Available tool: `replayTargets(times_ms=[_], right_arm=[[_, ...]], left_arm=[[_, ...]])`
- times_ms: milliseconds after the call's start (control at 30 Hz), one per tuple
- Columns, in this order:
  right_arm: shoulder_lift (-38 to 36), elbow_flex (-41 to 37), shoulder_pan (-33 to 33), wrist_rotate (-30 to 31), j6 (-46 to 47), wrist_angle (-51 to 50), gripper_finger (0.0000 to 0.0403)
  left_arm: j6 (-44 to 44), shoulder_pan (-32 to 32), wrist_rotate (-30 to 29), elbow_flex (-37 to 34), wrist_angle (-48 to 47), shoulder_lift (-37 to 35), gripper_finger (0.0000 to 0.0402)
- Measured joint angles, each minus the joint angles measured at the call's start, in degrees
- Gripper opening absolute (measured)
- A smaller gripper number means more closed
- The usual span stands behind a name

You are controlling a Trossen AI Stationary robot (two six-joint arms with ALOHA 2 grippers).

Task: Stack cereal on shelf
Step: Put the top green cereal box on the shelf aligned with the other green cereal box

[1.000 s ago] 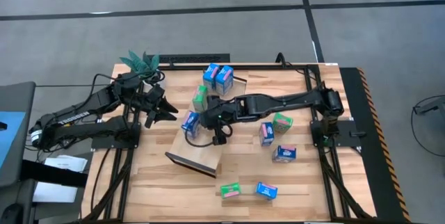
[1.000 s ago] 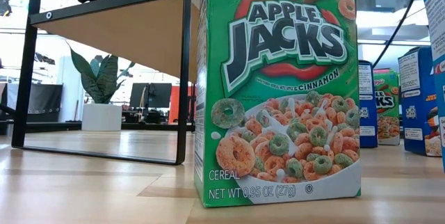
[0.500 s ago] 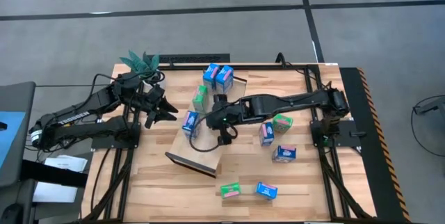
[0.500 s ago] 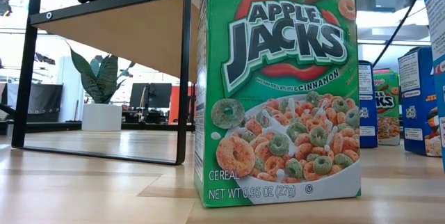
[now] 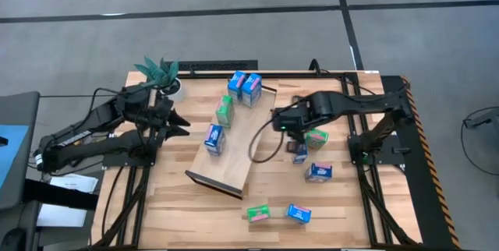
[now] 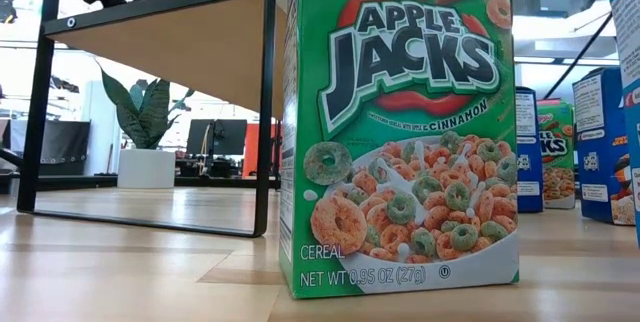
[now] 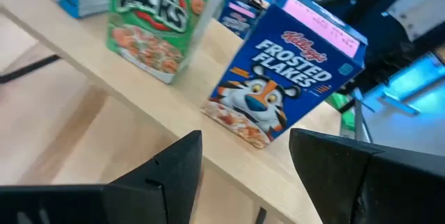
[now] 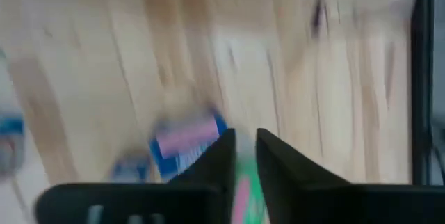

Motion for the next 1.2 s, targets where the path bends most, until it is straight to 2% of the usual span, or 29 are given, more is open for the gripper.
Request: replayTargets(times_ms=[67, 233, 333, 533, 667, 867, 967, 1200], right_arm=[[-0.4, 0.0, 0.1, 0.8, 3.9, -4.7, 0.0122], [-3.7, -2.8, 0.6, 3.4, 8.0, -3.2, 0.022], [-7.2, -8.2, 0.5, 3.5, 10.5, -4.3, 0.026], [-16.8, -20.0, 1.3, 4.3, 17.2, 0.2, 0.0273], [-20.1, -27.0, 2.0, 4.3, 17.9, 5.7, 0.0274], [-20.6, -33.2, 1.0, 3.0, 17.7, 8.6, 0.0281], [-20.7, -34.9, 0.1, 0.0, 15.6, 10.0, 0.0297], [-20.6, -38.9, -2.0, -0.1, 13.0, 12.1, 0.0332]], left_arm=[[-0.4, 0.0, -1.5, 0.0, -0.1, -0.8, 0.0206], [-1.2, 0.0, -3.9, 0.0, -0.2, -1.6, 0.0206], [-2.0, 0.0, -3.8, 0.0, -0.2, -1.5, 0.0206], [-2.0, 0.0, -4.4, 0.0, -0.1, -1.5, 0.0206], [-2.1, 0.0, -5.7, 0.0, 0.3, -1.5, 0.0206], [-3.5, 0.0, -6.9, 0.0, 1.8, -1.5, 0.0206], [-4.1, 0.0, -7.1, 0.0, 1.9, -1.5, 0.0206], [-4.1, 0.0, -7.9, 0.0, 1.9, -1.5, 0.0206]])
